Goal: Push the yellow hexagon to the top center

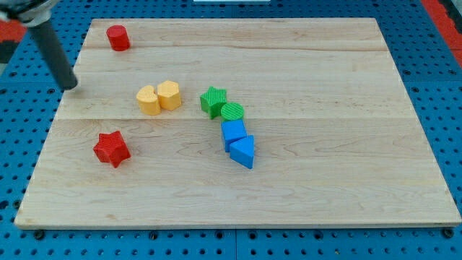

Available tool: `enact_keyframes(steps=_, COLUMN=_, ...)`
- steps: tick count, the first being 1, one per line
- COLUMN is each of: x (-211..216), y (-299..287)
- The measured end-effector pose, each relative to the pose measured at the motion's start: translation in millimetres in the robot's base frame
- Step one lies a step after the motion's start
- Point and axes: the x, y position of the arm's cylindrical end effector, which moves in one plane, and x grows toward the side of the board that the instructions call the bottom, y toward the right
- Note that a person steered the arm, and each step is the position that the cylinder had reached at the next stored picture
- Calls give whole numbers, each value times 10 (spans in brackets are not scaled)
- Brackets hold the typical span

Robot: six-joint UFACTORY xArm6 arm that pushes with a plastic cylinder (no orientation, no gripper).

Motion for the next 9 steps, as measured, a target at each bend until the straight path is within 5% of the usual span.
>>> enact_keyframes(steps=1, x=-82, y=46)
enact_keyframes(steps=2, x=468, y=1050)
enact_keyframes(steps=3, x=464, y=1758)
enact_keyframes(steps=4, x=28, y=1681)
enact_keyframes(steps=6, x=-17, y=2371)
enact_keyframes(steps=9, x=-971, y=3642)
